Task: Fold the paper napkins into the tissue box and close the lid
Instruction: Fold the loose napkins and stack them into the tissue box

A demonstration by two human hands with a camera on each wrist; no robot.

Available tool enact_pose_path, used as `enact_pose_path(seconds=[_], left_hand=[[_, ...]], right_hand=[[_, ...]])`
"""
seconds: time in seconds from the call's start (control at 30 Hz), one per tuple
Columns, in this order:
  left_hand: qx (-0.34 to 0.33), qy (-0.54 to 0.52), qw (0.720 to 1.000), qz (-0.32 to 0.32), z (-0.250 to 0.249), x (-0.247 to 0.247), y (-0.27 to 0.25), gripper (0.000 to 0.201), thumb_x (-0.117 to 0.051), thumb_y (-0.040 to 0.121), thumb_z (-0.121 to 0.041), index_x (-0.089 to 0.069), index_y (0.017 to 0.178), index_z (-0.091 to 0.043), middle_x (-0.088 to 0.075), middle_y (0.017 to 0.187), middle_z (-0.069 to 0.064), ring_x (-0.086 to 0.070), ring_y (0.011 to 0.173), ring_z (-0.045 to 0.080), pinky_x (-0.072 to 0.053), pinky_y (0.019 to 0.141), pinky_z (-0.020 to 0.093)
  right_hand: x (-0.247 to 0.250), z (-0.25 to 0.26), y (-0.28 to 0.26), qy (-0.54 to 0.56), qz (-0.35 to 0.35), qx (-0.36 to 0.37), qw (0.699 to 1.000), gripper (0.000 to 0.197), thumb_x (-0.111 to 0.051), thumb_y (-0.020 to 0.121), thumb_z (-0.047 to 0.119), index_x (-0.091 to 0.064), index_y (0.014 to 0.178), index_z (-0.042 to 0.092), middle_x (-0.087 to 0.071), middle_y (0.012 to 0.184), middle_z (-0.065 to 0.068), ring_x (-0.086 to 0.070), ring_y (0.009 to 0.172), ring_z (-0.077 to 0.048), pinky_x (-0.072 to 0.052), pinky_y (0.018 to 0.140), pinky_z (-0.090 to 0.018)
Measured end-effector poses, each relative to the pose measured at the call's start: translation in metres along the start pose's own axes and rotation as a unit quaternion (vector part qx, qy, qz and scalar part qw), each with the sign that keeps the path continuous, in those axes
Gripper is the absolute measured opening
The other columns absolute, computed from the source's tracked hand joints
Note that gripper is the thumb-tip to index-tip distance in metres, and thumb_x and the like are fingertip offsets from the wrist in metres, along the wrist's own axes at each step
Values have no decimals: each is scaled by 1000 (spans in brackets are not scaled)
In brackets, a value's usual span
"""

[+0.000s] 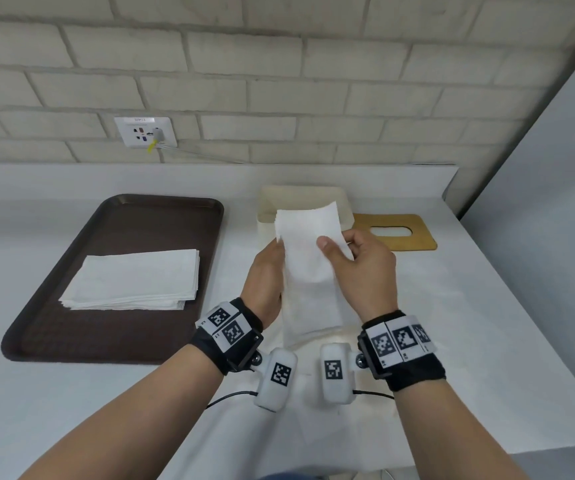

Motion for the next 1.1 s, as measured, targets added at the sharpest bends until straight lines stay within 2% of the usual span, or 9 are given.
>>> enact_pose_path(seconds=[0.1, 0.2, 0.3, 0.57, 0.67, 0.77, 0.87, 0.97, 1.1], left_hand=[[15, -33, 999, 18, 0, -1, -2, 48, -34, 110, -47, -67, 127, -17, -75, 125, 7, -70, 120, 23, -52, 107, 43], [-42, 9, 999, 8, 2, 2, 2, 34, -58, 105, -29, -63, 135, -14, -73, 128, 10, -70, 119, 31, -52, 107, 56], [-80, 24, 996, -14, 0, 6, 5, 31, -57, 102, -15, -62, 133, -13, -74, 126, 11, -70, 116, 34, -55, 102, 55], [-138, 46, 988, -47, -27, 27, 10, 28, -57, 102, -15, -63, 129, -14, -74, 121, 6, -71, 112, 26, -57, 95, 44], [-154, 70, 985, -39, -26, 34, 9, 28, -53, 106, -8, -60, 133, -10, -74, 119, 0, -70, 111, 19, -56, 92, 36], [-169, 92, 981, -25, -26, 37, 3, 30, -55, 105, -13, -59, 134, -11, -73, 120, -2, -69, 113, 17, -57, 93, 33], [-184, 118, 976, -20, -21, 41, -5, 34, -57, 99, -20, -61, 132, -13, -73, 122, -1, -69, 115, 18, -58, 95, 33], [-170, 157, 972, -32, 1, 50, -11, 31, -62, 101, -24, -63, 130, -15, -73, 124, 3, -70, 117, 20, -57, 98, 38], [-129, 182, 972, -79, 32, 64, -15, 25, -61, 103, -18, -66, 126, -9, -76, 114, 1, -73, 105, 15, -59, 86, 34]], right_hand=[[-3, 0, -2, -51, -7, 9, 999, 32, -72, 90, 49, -66, 85, 19, -61, 68, 8, -55, 64, -12, -47, 62, -33], [-4, 0, -5, -25, -12, -22, 999, 35, -73, 89, 52, -60, 104, 22, -59, 74, 9, -56, 68, -7, -46, 64, -29], [-9, -3, -11, 63, 58, -63, 994, 56, -69, 91, 52, -39, 134, 32, -57, 104, 19, -59, 90, 11, -47, 76, -16], [-26, -35, -35, 25, 307, -62, 949, 32, -48, 108, 38, -58, 138, 37, -67, 129, 23, -61, 120, 4, -46, 111, -36], [-30, -30, -38, -14, 336, -52, 940, 40, -55, 104, 37, -49, 143, 37, -64, 133, 21, -59, 122, -1, -47, 109, -36], [-34, -15, -34, 29, 269, -28, 962, 42, -62, 100, 32, -43, 137, 34, -65, 125, 20, -63, 112, 3, -52, 96, -26], [-42, -9, -30, 78, 194, -34, 977, 28, -53, 102, 14, -42, 124, 28, -65, 111, 21, -63, 98, 10, -51, 81, -16], [-54, -14, -38, 66, 209, -44, 975, 35, -50, 101, 9, -37, 127, 30, -61, 110, 23, -61, 95, 15, -48, 76, -7], [-62, -27, -51, 16, 271, -59, 961, 41, -48, 99, 9, -34, 131, 29, -65, 112, 10, -65, 98, -2, -55, 87, -28]])
Point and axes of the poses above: each hand's wrist, its own y-axis towards the middle knuckle, its own x-axis out of the back of the hand, z = x × y, the point moved 4 cm from there along y, towards the middle knuckle
